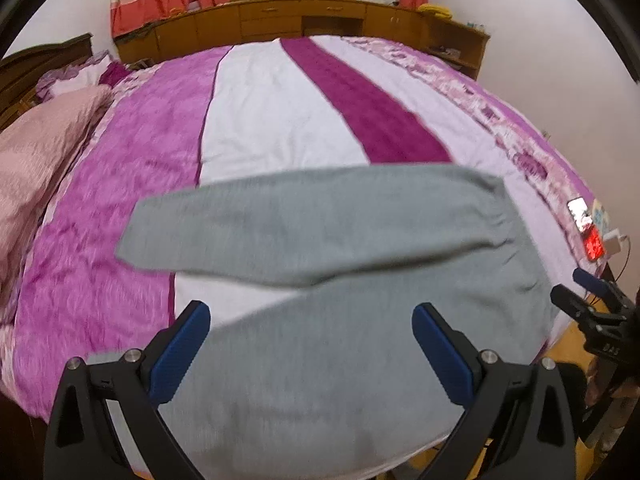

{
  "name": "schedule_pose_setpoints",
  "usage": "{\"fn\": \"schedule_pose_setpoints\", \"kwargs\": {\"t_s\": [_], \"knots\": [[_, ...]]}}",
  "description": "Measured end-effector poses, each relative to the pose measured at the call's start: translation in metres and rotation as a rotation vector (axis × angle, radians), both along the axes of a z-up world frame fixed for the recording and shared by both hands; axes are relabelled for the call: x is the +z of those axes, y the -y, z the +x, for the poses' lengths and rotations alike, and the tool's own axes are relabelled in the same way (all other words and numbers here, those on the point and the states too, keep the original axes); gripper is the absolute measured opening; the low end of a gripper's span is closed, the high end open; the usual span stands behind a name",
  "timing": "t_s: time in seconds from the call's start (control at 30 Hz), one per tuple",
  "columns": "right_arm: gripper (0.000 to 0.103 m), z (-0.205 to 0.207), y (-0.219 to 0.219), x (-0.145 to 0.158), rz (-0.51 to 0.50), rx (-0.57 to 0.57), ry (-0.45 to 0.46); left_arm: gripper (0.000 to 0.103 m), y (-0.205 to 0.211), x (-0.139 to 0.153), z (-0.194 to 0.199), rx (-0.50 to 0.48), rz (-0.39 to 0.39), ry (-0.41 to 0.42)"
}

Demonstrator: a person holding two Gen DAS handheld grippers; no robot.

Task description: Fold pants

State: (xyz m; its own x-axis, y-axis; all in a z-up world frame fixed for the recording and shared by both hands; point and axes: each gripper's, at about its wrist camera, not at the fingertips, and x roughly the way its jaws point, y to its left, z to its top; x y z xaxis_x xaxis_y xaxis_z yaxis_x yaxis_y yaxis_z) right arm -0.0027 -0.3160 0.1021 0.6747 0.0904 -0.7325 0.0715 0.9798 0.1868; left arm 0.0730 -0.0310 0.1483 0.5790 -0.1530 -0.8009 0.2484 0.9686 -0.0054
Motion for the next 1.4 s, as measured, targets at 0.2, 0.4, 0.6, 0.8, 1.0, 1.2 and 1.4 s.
{"fn": "schedule_pose_setpoints", "kwargs": {"t_s": [0.2,0.4,0.6,0.8,1.0,1.2,1.4], "knots": [[0.099,0.031,0.023,0.015,-0.026,-0.032,0.012,0.103,0.019,0.020,0.037,-0.047,-0.030,0.011],[0.099,0.071,0.039,0.005,0.018,-0.065,-0.010,0.103,0.032,0.006,0.083,-0.048,0.030,-0.006],[0.099,0.105,0.052,-0.009,0.037,-0.072,-0.043,0.103,0.034,-0.017,0.124,-0.046,0.042,-0.041],[0.099,0.138,0.066,-0.013,0.005,-0.040,-0.067,0.103,0.033,-0.031,0.166,-0.090,0.079,-0.023],[0.099,0.180,0.069,-0.027,-0.039,0.005,-0.135,0.103,0.025,-0.058,0.211,-0.091,0.124,-0.066],[0.099,0.219,0.063,-0.047,-0.066,0.070,-0.180,0.103,0.011,-0.088,0.244,-0.069,0.120,-0.144],[0.099,0.242,0.061,-0.065,-0.095,0.096,-0.181,0.103,0.015,-0.112,0.257,-0.157,0.135,-0.154]]}}
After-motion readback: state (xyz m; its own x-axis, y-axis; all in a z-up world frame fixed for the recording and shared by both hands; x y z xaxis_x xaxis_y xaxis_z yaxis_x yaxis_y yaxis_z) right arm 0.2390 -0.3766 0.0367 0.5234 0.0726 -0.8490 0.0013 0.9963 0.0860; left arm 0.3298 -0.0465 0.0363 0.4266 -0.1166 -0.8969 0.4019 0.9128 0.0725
